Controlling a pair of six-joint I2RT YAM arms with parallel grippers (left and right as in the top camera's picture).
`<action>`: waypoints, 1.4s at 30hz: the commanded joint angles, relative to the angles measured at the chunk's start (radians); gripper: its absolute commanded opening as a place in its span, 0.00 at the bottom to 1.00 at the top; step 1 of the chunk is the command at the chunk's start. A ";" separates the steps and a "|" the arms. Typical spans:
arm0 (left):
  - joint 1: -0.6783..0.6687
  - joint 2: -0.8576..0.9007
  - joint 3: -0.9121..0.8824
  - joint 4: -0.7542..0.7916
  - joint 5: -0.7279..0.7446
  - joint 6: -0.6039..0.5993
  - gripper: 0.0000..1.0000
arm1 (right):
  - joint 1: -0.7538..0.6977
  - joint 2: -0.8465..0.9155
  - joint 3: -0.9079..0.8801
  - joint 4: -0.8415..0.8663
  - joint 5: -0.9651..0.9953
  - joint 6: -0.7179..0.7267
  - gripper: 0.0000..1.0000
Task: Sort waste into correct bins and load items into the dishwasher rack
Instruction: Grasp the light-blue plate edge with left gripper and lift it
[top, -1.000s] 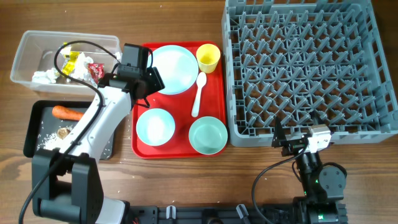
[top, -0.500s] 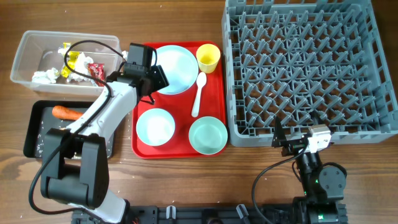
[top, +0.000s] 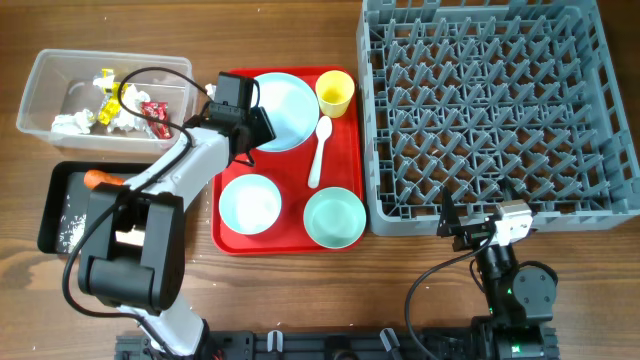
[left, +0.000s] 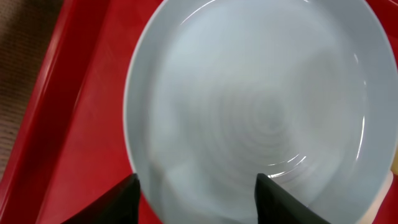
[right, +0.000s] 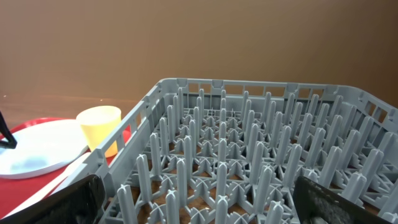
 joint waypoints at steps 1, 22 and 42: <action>-0.003 0.027 -0.002 0.013 0.005 -0.011 0.53 | 0.002 0.001 -0.001 0.006 0.002 -0.012 1.00; -0.002 0.051 -0.019 0.018 0.000 -0.060 0.15 | 0.002 0.001 -0.001 0.006 0.002 -0.012 1.00; 0.027 -0.051 -0.019 -0.115 -0.071 -0.051 0.04 | 0.013 0.001 -0.001 0.006 0.002 -0.012 1.00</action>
